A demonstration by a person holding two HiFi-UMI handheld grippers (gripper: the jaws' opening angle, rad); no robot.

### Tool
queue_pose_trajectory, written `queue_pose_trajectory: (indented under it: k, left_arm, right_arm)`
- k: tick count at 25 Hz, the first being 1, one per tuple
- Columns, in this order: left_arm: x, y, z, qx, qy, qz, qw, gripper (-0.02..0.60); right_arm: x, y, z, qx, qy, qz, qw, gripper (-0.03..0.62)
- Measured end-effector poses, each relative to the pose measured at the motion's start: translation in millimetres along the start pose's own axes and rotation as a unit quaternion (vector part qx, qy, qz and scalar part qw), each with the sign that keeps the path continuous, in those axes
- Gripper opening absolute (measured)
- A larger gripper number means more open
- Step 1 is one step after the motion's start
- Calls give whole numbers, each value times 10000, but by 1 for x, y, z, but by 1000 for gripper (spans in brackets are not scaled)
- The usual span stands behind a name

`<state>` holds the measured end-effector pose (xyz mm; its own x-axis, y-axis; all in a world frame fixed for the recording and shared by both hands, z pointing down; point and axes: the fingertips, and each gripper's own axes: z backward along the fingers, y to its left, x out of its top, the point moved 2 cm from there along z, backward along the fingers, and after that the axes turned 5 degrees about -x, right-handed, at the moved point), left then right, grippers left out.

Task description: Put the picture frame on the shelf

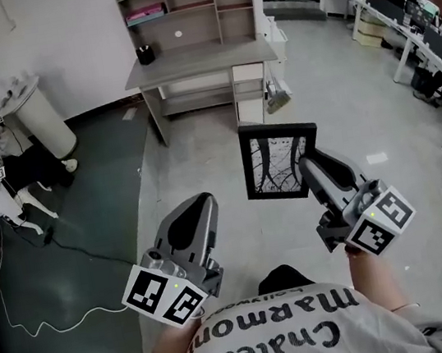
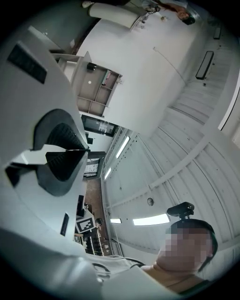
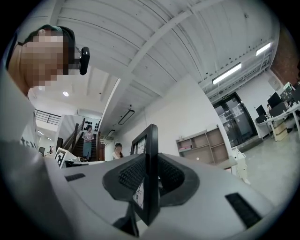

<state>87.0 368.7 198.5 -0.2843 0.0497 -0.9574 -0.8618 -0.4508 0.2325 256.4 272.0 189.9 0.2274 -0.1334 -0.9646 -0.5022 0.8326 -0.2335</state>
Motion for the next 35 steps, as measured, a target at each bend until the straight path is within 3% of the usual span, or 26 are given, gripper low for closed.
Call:
queue_pose_trajectory:
  k: [4, 9, 14, 18, 26, 32, 35]
  left_arm:
    - [-20, 12, -1, 105, 58, -88, 9999, 18]
    - [-53, 131, -54, 260, -59, 90, 9996, 17]
    - [-27, 201, -144, 151, -272, -163, 9994, 17]
    - [-18, 244, -202, 385, -511, -253, 9976, 17]
    - [-39, 310, -263, 888, -436, -234, 9948, 15]
    - [-23, 402, -318, 722, -342, -49, 9968, 17]
    - [-34, 414, -334, 442, -300, -161, 9984, 15]
  right_arm:
    - [-19, -14, -6, 17, 33, -135, 9999, 87]
    - [-67, -80, -108, 34, 53, -99, 9999, 87]
    - [-37, -157, -199, 207, -55, -91, 9997, 89]
    - [-17, -202, -256, 600, -106, -95, 9981, 89]
    - [-37, -264, -332, 835, 97, -237, 9962, 87]
    - [-36, -307, -427, 684, 240, -326, 9968, 87]
    - [-46, -318, -438, 661, 173, -271, 9973, 87]
